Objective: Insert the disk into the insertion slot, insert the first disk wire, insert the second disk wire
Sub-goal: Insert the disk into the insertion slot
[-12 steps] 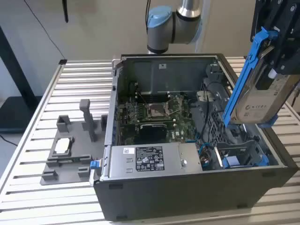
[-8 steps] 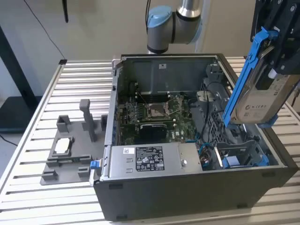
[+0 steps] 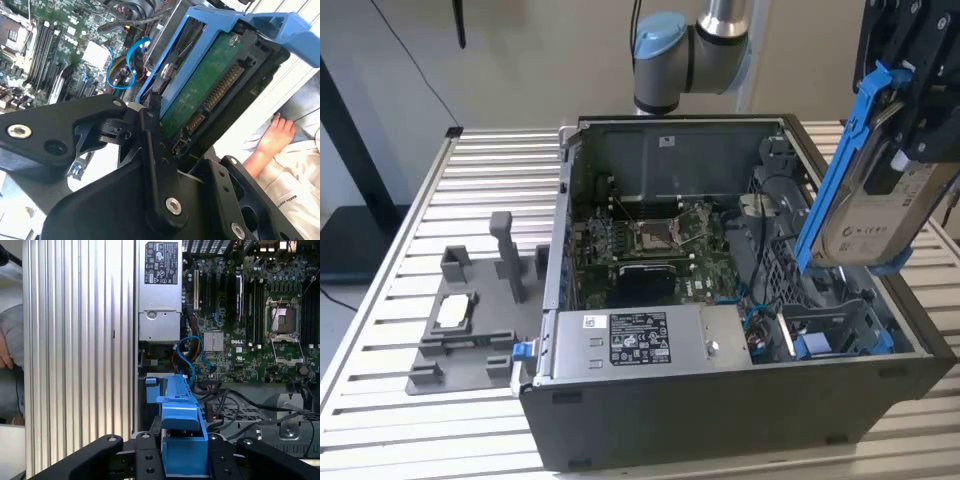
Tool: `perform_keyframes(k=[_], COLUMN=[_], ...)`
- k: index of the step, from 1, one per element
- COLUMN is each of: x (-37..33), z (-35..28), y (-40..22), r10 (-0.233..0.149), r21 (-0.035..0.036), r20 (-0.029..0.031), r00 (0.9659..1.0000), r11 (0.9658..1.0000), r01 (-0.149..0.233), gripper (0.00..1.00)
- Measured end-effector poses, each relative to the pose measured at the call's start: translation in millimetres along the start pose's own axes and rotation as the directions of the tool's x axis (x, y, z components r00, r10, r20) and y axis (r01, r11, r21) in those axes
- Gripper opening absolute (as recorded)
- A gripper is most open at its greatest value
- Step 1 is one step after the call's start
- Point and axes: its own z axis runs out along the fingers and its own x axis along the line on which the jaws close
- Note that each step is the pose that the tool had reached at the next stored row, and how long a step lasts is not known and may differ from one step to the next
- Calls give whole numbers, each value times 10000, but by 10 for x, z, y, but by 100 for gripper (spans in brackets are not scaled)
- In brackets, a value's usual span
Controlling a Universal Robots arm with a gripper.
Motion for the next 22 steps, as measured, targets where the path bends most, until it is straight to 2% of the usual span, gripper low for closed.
perform_keyframes(k=[22], x=[-2], z=[188], y=[-19], r10=[1], r21=[2], r20=[-16], r00=[10000], r11=[10000], r01=[-1], gripper=[33])
